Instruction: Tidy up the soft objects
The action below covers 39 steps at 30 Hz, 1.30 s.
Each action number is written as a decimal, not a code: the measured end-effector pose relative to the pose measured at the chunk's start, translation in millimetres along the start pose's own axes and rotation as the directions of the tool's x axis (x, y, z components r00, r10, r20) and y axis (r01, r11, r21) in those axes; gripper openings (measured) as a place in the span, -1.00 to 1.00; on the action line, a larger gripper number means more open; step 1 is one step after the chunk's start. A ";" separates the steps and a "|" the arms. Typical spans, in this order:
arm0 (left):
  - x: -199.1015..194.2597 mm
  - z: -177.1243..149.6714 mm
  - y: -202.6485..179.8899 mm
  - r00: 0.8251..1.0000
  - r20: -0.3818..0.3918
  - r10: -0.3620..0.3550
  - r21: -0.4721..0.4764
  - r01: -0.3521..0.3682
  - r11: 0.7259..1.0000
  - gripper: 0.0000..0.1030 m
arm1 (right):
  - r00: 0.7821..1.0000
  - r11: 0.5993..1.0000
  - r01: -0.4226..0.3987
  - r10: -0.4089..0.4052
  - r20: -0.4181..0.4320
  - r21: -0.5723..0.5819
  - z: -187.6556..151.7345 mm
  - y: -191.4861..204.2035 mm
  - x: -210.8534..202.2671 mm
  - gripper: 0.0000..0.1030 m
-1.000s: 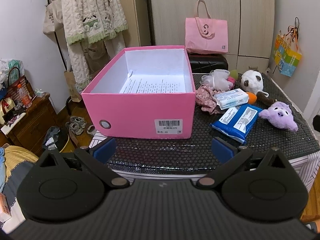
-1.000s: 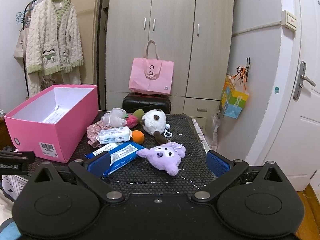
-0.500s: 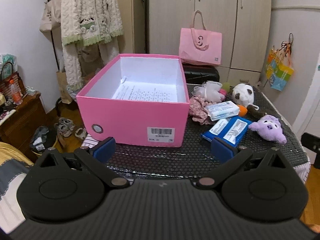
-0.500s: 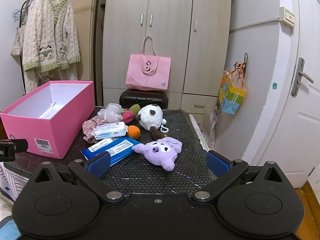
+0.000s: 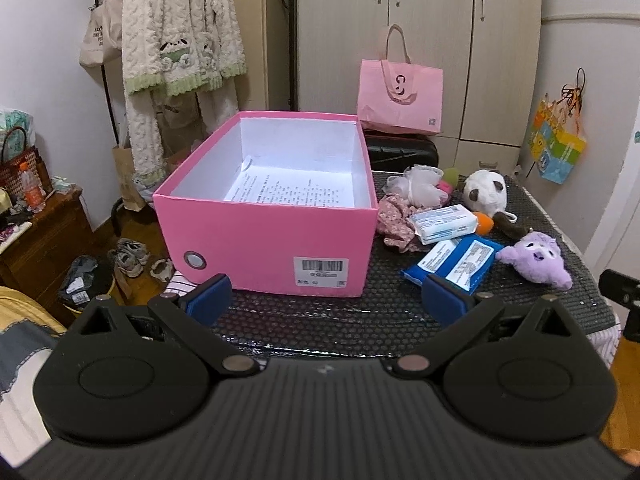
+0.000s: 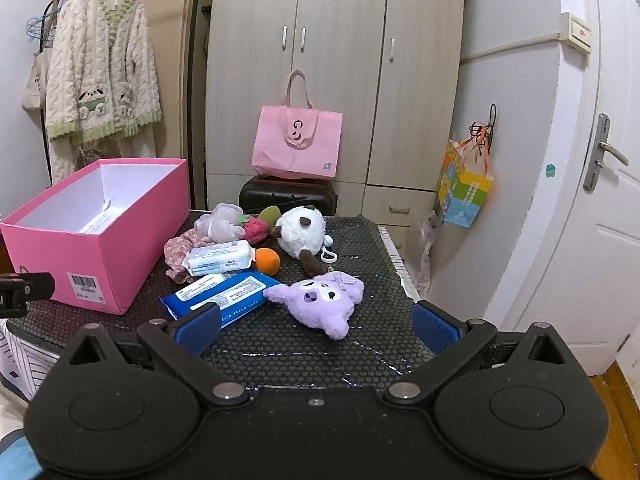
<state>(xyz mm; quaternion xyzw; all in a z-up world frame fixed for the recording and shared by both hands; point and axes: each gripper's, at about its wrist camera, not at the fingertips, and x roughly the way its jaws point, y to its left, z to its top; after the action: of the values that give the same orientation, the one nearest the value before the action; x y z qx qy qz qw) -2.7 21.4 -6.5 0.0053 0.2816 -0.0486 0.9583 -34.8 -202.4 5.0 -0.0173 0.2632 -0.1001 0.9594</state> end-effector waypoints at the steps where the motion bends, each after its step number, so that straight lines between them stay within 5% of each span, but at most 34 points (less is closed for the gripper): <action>1: 0.0 0.4 -0.1 1.000 0.001 0.002 0.003 -0.002 1.000 1.00 | 1.000 1.000 -0.001 0.001 -0.001 -0.002 0.2 0.2 0.5 1.00; 12: 7.5 23.8 -22.9 1.000 0.009 -0.002 0.072 0.002 0.997 1.00 | 1.000 0.999 -0.020 0.020 0.004 -0.027 14.5 -8.2 8.0 1.00; 20: 28.2 50.0 -66.0 0.983 0.027 -0.181 0.141 0.175 0.974 1.00 | 0.996 0.995 -0.086 0.086 0.009 -0.047 20.3 -31.5 34.1 1.00; 25: 58.1 51.6 -84.8 0.958 0.013 -0.288 0.080 0.286 0.955 1.00 | 0.996 0.995 -0.092 0.091 -0.022 -0.048 10.6 -50.0 71.4 1.00; 30: 93.6 49.2 -111.1 0.946 -0.062 -0.319 0.100 0.324 0.941 1.00 | 0.993 0.993 -0.117 0.116 -0.038 -0.034 -1.8 -66.1 104.1 1.00; 34: 117.1 44.0 -131.3 0.934 -0.103 -0.342 0.140 0.354 0.925 1.00 | 0.978 0.978 -0.204 0.206 -0.043 0.042 -11.8 -81.3 134.9 1.00; 39: 146.1 38.1 -158.2 0.909 -0.168 -0.382 0.196 0.410 0.891 0.97 | 0.925 0.907 -0.371 0.381 -0.014 0.202 -31.4 -100.6 168.4 1.00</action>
<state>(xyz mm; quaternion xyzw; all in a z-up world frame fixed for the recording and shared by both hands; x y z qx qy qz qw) 124.9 -150.6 -50.6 0.0601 0.3285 -0.2745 0.9017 72.5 -334.3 -97.9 0.1304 0.2758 0.0607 0.9504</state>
